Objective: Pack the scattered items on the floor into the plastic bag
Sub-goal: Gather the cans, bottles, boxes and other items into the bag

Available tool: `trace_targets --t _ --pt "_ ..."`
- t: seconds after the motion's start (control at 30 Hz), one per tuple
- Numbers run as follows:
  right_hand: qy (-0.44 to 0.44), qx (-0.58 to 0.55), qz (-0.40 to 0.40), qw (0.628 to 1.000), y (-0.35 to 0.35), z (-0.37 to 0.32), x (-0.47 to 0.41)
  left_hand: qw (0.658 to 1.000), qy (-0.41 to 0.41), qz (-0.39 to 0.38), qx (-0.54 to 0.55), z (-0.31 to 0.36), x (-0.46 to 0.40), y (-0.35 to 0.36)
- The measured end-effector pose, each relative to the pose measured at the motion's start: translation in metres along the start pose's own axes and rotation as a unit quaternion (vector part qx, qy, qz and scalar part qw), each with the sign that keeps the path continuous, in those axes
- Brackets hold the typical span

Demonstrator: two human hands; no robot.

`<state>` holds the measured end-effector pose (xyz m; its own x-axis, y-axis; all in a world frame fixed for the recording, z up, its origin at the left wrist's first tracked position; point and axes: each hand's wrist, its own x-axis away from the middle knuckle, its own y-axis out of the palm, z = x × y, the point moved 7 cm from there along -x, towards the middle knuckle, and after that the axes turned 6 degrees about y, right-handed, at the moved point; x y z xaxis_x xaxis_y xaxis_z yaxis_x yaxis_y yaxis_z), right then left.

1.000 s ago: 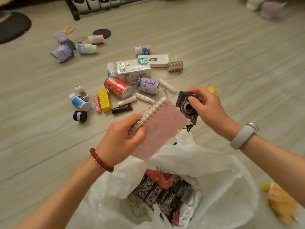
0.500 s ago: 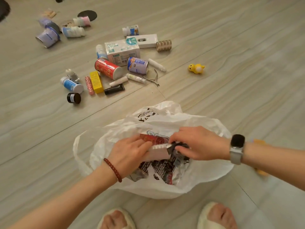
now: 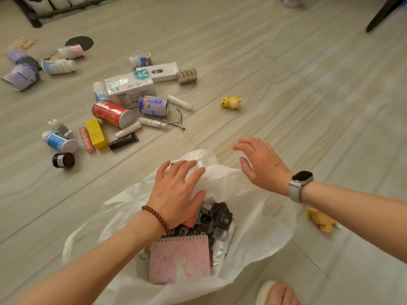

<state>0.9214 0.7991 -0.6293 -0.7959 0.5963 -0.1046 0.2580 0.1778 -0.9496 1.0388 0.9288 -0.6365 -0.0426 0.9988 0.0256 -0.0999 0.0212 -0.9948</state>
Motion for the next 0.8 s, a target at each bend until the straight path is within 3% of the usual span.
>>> trace_targets --t 0.13,0.23,0.33,0.43,0.57,0.67,0.8 --pt "0.233 -0.028 0.008 0.972 -0.008 0.081 0.023 0.998 0.058 -0.016 0.027 0.039 -0.047 -0.003" --pt "0.415 -0.025 -0.039 0.909 -0.005 0.137 0.072 0.994 0.087 -0.029 0.060 0.067 -0.082 0.005" --pt "0.515 -0.028 -0.129 0.847 0.013 0.171 0.134 0.989 0.093 -0.092 0.064 0.079 -0.112 0.032" --pt "0.524 -0.057 -0.201 0.826 0.040 0.177 0.172 0.986 0.071 -0.130 0.073 0.077 -0.129 0.051" --pt "0.529 -0.048 -0.190 0.826 0.052 0.178 0.167 0.985 0.063 -0.133 0.090 0.066 -0.132 0.053" --pt "0.539 -0.119 -0.133 0.823 0.048 0.172 0.140 0.978 0.110 -0.141 0.111 0.060 -0.112 0.045" --pt "0.406 -0.324 0.010 0.854 0.007 0.119 0.079 0.973 0.138 -0.172 0.075 0.041 -0.072 0.047"
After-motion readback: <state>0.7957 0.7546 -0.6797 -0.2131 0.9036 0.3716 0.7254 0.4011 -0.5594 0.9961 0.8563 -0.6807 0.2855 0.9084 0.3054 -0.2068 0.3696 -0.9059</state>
